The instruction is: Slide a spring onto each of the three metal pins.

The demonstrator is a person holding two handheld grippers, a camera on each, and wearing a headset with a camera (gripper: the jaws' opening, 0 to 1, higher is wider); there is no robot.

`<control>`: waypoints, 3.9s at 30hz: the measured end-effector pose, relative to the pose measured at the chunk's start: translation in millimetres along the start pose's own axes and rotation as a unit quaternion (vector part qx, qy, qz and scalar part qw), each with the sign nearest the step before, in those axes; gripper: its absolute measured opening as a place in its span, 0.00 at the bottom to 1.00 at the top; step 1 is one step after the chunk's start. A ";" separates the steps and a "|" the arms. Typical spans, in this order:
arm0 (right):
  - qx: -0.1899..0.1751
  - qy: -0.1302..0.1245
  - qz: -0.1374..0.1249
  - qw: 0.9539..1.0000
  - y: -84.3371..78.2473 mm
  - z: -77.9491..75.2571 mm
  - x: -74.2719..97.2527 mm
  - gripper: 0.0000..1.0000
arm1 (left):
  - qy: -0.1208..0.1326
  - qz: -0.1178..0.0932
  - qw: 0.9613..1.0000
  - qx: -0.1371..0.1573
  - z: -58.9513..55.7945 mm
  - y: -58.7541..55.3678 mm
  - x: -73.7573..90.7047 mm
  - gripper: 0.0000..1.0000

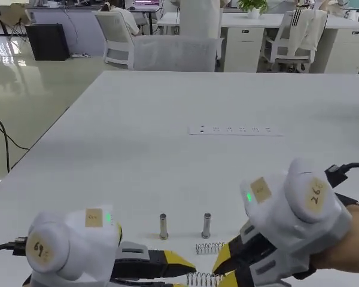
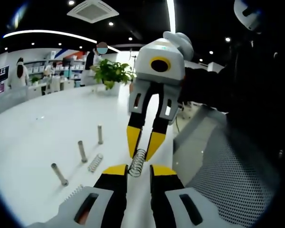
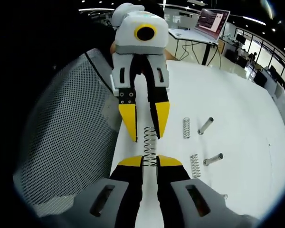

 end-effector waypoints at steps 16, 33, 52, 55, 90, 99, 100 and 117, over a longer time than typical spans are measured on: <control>0.008 0.009 -0.006 1.000 1.6 1.2 5.6 0.07 | -0.006 0.003 1.000 -0.012 -1.9 0.5 -1.1 0.04; -0.039 0.012 -0.033 0.999 22.8 -0.9 20.0 0.07 | -0.004 0.024 0.999 -0.031 1.4 -3.3 -2.3 0.03; -0.019 0.008 -0.056 0.998 58.6 -1.4 21.3 0.07 | -0.006 0.022 0.999 -0.046 1.2 -1.5 -4.3 0.02; -0.018 0.010 -0.043 0.999 58.6 -1.9 20.5 0.08 | -0.005 0.022 0.998 -0.051 0.8 -1.5 -4.3 0.02; -0.025 0.038 0.053 0.998 40.6 4.1 1.8 0.08 | -0.009 0.026 0.998 -0.055 -4.7 -1.5 -5.6 0.02; -0.026 0.028 0.059 0.998 39.8 -3.4 5.0 0.08 | 0.002 0.017 0.999 -0.046 0.3 -0.6 -3.2 0.08; -0.027 0.027 0.059 0.998 39.6 -4.5 5.8 0.08 | 0.003 0.015 0.999 -0.043 0.8 -0.6 -2.6 0.08; -0.046 0.000 0.073 0.996 21.3 -19.7 17.5 0.08 | 0.051 -0.011 0.999 -0.008 17.5 -6.0 16.7 0.33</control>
Point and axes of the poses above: the centre of the closed fingertips' face, and the gripper's own axes: x roughly backward along the fingers, z roughly to its left, y roughly out of its top, the point moved 2 cm from there along x, roughly backward along the fingers, and after that the axes turned 11 degrees about -y, right-handed, at the moved point
